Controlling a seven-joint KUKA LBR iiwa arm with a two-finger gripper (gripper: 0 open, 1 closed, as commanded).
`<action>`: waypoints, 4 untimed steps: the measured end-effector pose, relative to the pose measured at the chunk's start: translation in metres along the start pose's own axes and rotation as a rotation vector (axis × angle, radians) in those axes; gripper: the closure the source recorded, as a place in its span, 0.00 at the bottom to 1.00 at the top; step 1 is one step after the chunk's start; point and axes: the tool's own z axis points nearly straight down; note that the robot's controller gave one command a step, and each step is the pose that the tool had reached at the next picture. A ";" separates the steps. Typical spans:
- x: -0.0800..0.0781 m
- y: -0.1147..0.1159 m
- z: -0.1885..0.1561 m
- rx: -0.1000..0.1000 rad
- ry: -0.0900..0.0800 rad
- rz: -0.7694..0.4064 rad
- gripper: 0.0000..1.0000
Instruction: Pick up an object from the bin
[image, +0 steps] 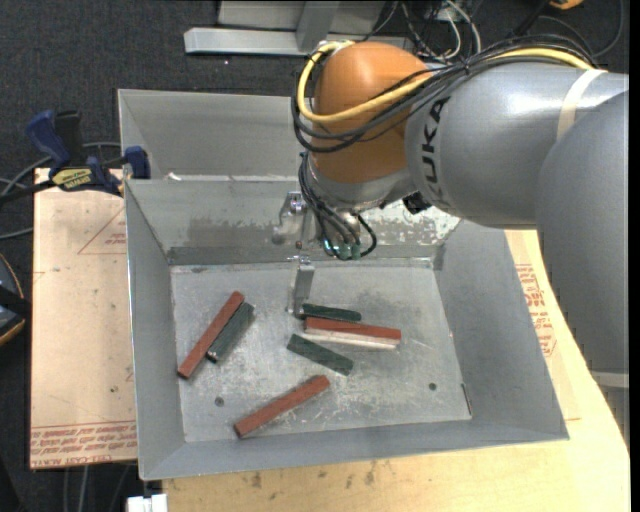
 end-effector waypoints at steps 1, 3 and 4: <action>-0.002 0.000 -0.005 -0.001 -0.008 0.002 0.00; 0.033 -0.017 0.120 -0.004 -0.026 -0.004 1.00; 0.033 -0.017 0.120 -0.004 -0.026 -0.004 1.00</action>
Offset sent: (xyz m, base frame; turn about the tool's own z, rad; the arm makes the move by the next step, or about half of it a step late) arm -0.0475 -0.0308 -0.1128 -0.0264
